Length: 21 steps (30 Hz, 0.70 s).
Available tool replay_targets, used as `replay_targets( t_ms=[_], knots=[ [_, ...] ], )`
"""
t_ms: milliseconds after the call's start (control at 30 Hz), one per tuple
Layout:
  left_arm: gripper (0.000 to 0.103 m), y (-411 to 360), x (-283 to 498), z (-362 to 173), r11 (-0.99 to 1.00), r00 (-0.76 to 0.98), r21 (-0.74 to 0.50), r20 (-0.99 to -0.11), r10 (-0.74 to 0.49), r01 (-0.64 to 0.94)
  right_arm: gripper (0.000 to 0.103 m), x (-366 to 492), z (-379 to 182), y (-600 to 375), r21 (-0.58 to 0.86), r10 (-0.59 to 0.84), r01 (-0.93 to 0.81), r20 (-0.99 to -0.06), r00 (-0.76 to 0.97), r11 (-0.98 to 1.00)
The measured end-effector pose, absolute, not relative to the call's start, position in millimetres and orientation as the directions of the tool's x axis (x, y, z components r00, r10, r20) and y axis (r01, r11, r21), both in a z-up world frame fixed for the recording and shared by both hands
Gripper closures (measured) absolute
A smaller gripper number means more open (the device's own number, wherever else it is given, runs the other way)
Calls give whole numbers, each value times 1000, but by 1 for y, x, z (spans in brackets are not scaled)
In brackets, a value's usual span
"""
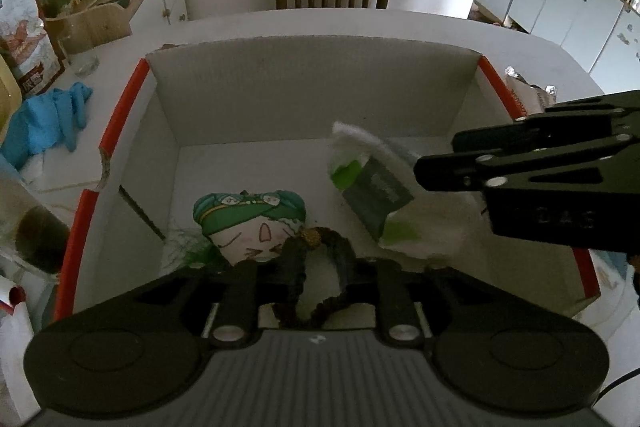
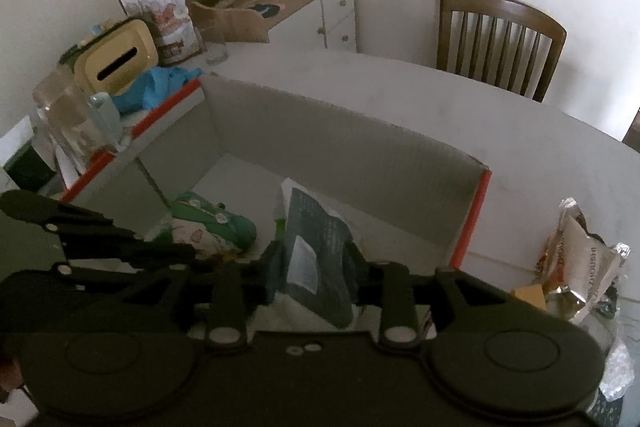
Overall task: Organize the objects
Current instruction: 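Lower the plastic bag into the box and open the right gripper, then withdraw both tools from the box back toward the remaining items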
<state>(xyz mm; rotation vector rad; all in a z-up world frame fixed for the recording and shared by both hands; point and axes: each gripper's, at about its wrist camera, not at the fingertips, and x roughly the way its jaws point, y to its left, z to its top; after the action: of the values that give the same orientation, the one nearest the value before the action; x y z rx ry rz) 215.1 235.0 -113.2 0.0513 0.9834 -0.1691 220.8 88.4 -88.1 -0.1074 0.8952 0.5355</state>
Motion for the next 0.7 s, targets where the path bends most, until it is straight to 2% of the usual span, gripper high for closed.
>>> replay_targets(
  t_ms=[67,133,500,700],
  knots=[
    [58,236,211,-110,987,553,-34,-825,-118,160,67,216,-83,85,140,411,-489,-757,508,861],
    [51,236,207,-106,988,572,-28,-813,-112,153,64,211,-77,83,148,425,-496,-746,512,856],
    [51,232,185,-77,988,623,-31,-773,-120,152,51,178,-52,58,164,469,-516,-695,544,841],
    [41,222,170,-60,983,651,-51,-743,-155,177,43,159,-39,36,187,491,-508,-660,568,841]
  ],
)
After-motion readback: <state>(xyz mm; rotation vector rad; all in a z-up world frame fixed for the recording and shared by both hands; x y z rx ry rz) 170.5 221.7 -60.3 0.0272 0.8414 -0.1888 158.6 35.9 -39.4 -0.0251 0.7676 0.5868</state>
